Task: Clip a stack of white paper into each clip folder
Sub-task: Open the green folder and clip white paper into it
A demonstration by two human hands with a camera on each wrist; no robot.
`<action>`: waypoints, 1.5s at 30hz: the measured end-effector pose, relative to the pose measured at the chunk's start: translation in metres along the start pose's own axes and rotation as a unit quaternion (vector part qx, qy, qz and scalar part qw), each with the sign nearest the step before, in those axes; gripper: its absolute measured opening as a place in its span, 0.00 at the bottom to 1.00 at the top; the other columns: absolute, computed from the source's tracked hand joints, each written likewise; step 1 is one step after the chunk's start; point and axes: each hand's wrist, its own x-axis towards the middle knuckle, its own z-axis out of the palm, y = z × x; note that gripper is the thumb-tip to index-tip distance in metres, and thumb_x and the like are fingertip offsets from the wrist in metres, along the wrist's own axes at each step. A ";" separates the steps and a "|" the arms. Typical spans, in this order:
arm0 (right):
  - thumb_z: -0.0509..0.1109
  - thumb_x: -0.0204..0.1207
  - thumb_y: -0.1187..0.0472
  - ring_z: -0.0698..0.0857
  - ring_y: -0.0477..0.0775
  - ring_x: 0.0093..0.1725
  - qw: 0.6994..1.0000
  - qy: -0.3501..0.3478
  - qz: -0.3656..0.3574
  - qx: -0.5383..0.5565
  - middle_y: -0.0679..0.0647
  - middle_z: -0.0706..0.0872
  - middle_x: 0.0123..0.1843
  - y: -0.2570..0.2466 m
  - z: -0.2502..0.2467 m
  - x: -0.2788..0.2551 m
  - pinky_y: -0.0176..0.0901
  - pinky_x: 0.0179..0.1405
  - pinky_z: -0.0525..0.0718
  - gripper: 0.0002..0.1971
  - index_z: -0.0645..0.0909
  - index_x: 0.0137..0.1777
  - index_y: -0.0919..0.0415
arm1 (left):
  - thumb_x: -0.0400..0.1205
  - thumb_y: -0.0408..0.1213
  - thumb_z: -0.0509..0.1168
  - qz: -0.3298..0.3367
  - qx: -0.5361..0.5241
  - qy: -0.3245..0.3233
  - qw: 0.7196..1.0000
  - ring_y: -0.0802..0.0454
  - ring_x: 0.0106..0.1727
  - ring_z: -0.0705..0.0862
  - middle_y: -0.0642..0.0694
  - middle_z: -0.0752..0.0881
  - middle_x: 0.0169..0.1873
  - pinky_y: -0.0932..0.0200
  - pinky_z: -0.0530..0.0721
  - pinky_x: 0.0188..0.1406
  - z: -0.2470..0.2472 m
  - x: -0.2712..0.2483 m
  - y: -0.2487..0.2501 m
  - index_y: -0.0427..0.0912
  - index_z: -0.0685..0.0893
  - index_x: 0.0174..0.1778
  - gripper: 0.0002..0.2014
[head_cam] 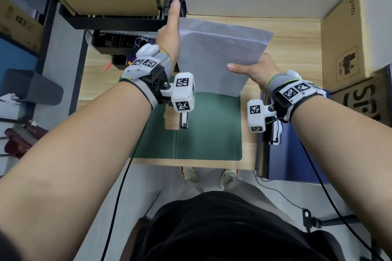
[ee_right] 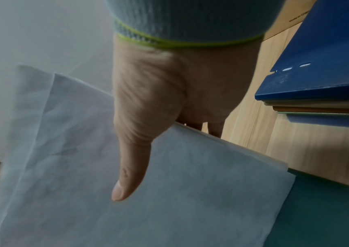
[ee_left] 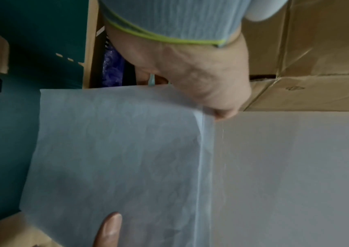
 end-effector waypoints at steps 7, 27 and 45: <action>0.85 0.66 0.64 0.90 0.40 0.52 1.000 0.008 0.018 -0.004 0.47 0.92 0.54 0.006 -0.003 0.005 0.33 0.50 0.86 0.21 0.86 0.59 0.53 | 0.70 0.70 0.63 0.036 0.065 0.007 0.997 0.50 0.36 0.74 0.47 0.76 0.33 0.52 0.72 0.41 -0.002 0.010 -0.014 0.47 0.73 0.35 0.26; 0.78 0.74 0.67 0.88 0.54 0.59 0.994 0.028 0.057 -0.087 0.54 0.89 0.59 0.029 0.006 0.011 0.53 0.64 0.84 0.17 0.85 0.61 0.58 | 0.76 0.38 0.76 0.069 0.289 -0.037 0.954 0.48 0.54 0.86 0.46 0.88 0.56 0.59 0.79 0.55 -0.014 0.017 -0.092 0.38 0.85 0.63 0.20; 0.71 0.80 0.47 0.77 0.55 0.28 0.925 0.010 0.287 -0.249 0.53 0.82 0.41 0.075 0.016 -0.012 0.40 0.24 0.73 0.20 0.75 0.61 0.62 | 0.79 0.44 0.74 -0.068 0.362 -0.126 0.921 0.45 0.36 0.88 0.37 0.90 0.43 0.51 0.89 0.44 -0.012 0.011 -0.160 0.37 0.84 0.49 0.14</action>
